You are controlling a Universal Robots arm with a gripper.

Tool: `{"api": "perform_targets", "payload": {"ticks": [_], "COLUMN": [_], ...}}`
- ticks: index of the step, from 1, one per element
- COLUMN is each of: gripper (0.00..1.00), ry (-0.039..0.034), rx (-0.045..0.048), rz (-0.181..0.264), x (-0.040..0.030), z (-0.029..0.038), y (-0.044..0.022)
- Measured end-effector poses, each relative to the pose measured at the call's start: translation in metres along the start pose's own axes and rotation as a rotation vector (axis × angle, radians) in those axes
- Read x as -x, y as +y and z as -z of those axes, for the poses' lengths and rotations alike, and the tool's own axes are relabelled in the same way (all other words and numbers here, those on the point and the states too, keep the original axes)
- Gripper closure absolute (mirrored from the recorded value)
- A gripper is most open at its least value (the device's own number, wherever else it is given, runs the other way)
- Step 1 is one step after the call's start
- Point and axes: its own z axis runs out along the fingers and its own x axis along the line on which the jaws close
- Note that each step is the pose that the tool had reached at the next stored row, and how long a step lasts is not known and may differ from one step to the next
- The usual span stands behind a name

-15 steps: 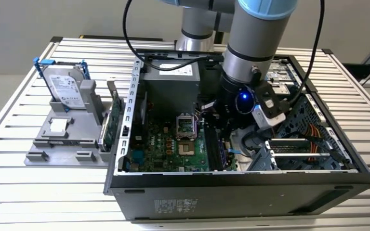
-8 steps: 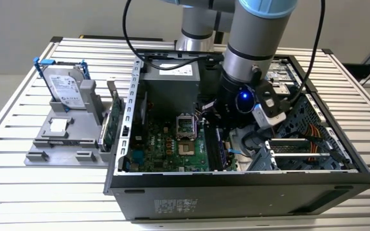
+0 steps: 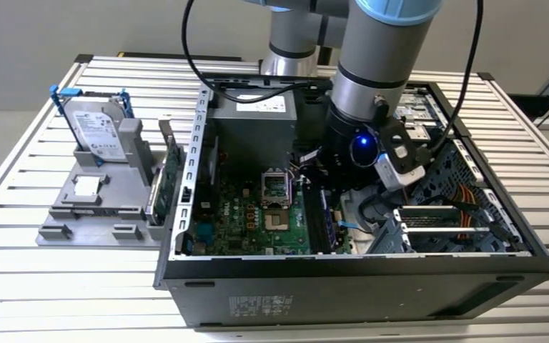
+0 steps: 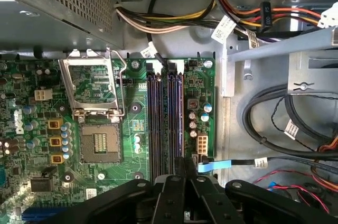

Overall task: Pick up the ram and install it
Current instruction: 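Press down the ram until it locks into place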

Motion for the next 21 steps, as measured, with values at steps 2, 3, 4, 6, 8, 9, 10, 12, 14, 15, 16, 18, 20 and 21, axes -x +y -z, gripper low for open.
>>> {"api": "perform_targets", "payload": {"ticks": [2, 3, 4, 6, 8, 9, 10, 12, 14, 15, 16, 18, 20, 21], "gripper": [1.0, 1.0, 1.0, 1.0, 1.0, 1.0, 1.0, 1.0, 1.0, 1.0, 1.0, 1.0, 1.0, 1.0], "ry": [-0.0027, -0.0039, -0.0052, -0.0077, -0.0101, -0.0115, -0.0127, -0.0154, -0.0181, -0.0194, -0.0209, -0.0237, -0.0261, -0.0275], "rx": [0.0007, 0.0008, 0.0011, 0.0016, 0.0021, 0.0023, 0.0026, 0.0037, 0.005, 0.0055, 0.006, 0.0066, 0.0069, 0.0073], "rz": [0.036, 0.053, 0.072, 0.108, 0.143, 0.162, 0.18, 0.217, 0.253, 0.271, 0.289, 0.326, 0.363, 0.381], "x": [0.0, -0.0001, 0.0, 0.0, 0.0, 0.0, -0.0001, -0.0001, -0.0001, -0.0001, -0.0001, -0.0002, -0.0001, -0.0001], "z": [0.0, 0.0, 0.0, -0.0001, -0.0003, -0.0004, -0.0007, -0.0015, -0.0026, -0.0033, -0.0042, -0.0055, -0.0056, -0.0057], "y": [0.0, 0.0, 0.0, 0.0, 0.0, 0.0, 0.0, 0.0001, 0.0002, 0.0003, 0.0003, 0.0004, 0.0004, 0.0005]}}
